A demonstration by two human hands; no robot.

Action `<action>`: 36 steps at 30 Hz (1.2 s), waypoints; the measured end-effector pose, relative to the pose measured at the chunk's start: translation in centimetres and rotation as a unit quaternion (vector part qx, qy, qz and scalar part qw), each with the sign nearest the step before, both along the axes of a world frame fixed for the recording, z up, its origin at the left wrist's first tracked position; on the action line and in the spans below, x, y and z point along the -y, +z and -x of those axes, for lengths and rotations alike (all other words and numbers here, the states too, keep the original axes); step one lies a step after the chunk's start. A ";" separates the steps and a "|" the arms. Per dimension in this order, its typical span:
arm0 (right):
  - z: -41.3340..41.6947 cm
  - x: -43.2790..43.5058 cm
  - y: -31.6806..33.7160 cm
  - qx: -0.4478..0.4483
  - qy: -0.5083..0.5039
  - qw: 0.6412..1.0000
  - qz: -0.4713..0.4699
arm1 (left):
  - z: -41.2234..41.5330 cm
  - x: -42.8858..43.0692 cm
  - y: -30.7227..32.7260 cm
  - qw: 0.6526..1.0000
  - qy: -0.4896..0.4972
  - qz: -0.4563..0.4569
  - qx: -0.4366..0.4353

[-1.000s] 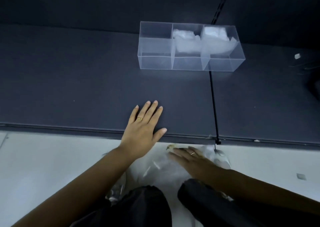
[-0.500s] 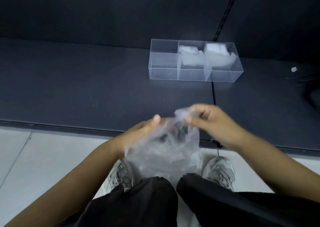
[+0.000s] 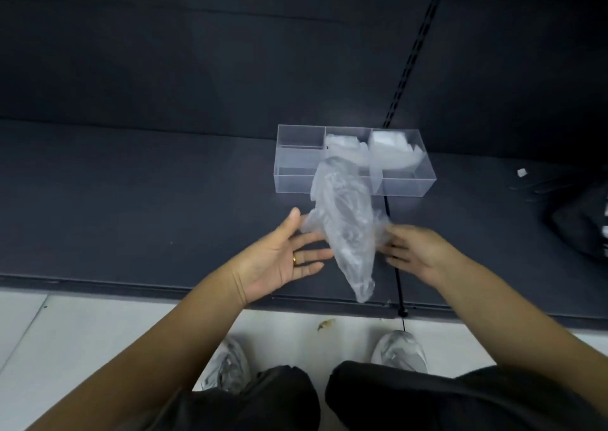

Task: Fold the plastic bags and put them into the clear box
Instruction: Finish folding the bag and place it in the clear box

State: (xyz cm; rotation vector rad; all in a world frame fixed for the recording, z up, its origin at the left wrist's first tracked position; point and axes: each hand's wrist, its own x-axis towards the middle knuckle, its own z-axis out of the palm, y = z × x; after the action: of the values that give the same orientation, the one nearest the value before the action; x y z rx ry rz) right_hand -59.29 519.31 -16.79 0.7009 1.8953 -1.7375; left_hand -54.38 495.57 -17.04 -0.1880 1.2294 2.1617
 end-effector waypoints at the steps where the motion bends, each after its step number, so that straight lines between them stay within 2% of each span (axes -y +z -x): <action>1: 0.0 -0.4 -0.1 -0.024 0.007 0.995 -0.099 | 0.3 -0.1 -0.2 1.000 0.008 0.016 -0.002; 2: -0.1 -0.7 0.1 -0.075 -0.006 0.980 -0.181 | 0.6 -0.2 -0.3 0.999 0.013 0.035 -0.004; 3: -0.1 -0.8 0.7 -0.144 -0.026 0.965 -0.217 | 0.8 -0.5 -0.4 0.998 0.020 0.054 -0.005; 4: 0.0 -0.6 1.5 -0.215 -0.023 0.954 -0.207 | 1.1 -0.8 -0.4 0.997 0.033 0.072 -0.006; 5: 0.1 0.0 2.6 -0.277 0.023 0.946 -0.169 | 1.4 -1.1 -0.4 0.994 0.050 0.092 -0.008; 7: 0.5 1.8 4.5 -0.329 0.206 0.912 -0.130 | 2.0 -1.7 -0.3 0.988 0.083 0.130 -0.026; 9: 1.5 3.3 5.3 -0.330 0.352 0.853 -0.199 | 2.4 -2.0 -0.2 0.983 0.098 0.148 -0.052; 10: 1.9 3.9 5.5 -0.330 0.373 0.834 -0.239 | 2.4 -1.9 -0.3 0.981 0.105 0.153 -0.061; 12: 2.6 4.3 5.4 -0.330 0.330 0.843 -0.267 | 2.2 -1.4 -0.4 0.973 0.135 0.171 -0.071; 14: 2.5 3.9 4.9 -0.312 0.270 0.875 -0.253 | 1.9 -0.5 -0.5 0.953 0.177 0.231 -0.084; 18: 1.9 1.3 4.4 -0.274 0.175 0.932 -0.162 | 1.4 2.1 -0.3 0.903 0.272 0.322 -0.089; 21: 1.7 0.4 3.9 -0.221 0.119 0.964 -0.083 | 0.9 3.7 0.2 0.871 0.274 0.393 -0.111; 23: 1.8 0.7 3.4 -0.199 0.070 0.976 -0.058 | 0.3 4.2 0.8 0.883 0.247 0.378 -0.124; 26: 2.0 1.5 3.0 -0.204 -0.028 0.972 -0.110 | -0.6 4.2 1.8 0.916 0.194 0.322 -0.139; 29: 2.1 1.9 3.0 -0.293 0.020 0.925 -0.242 | -1.1 4.8 2.4 0.925 0.197 0.297 -0.129; 31: 2.4 2.1 3.2 -0.335 0.065 0.903 -0.260 | -0.9 5.8 2.4 0.889 0.225 0.382 -0.116; 33: 2.7 2.6 3.8 -0.342 0.098 0.910 -0.212 | -0.1 6.2 2.8 0.811 0.230 0.520 -0.137; 34: 2.9 3.0 4.1 -0.343 0.120 0.912 -0.188 | 0.4 5.8 3.2 0.792 0.225 0.542 -0.166; 35: 3.0 3.7 4.4 -0.343 0.142 0.913 -0.170 | 1.1 4.9 3.8 0.804 0.196 0.527 -0.194; 36: 3.1 4.4 4.8 -0.343 0.162 0.913 -0.152 | 2.0 3.8 4.3 0.833 0.146 0.492 -0.208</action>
State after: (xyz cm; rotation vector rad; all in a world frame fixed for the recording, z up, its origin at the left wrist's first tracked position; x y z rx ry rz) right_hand -62.37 514.87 -12.03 -0.1856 2.5986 -1.5991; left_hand -56.42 491.80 -12.72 -0.3535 2.6468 1.6074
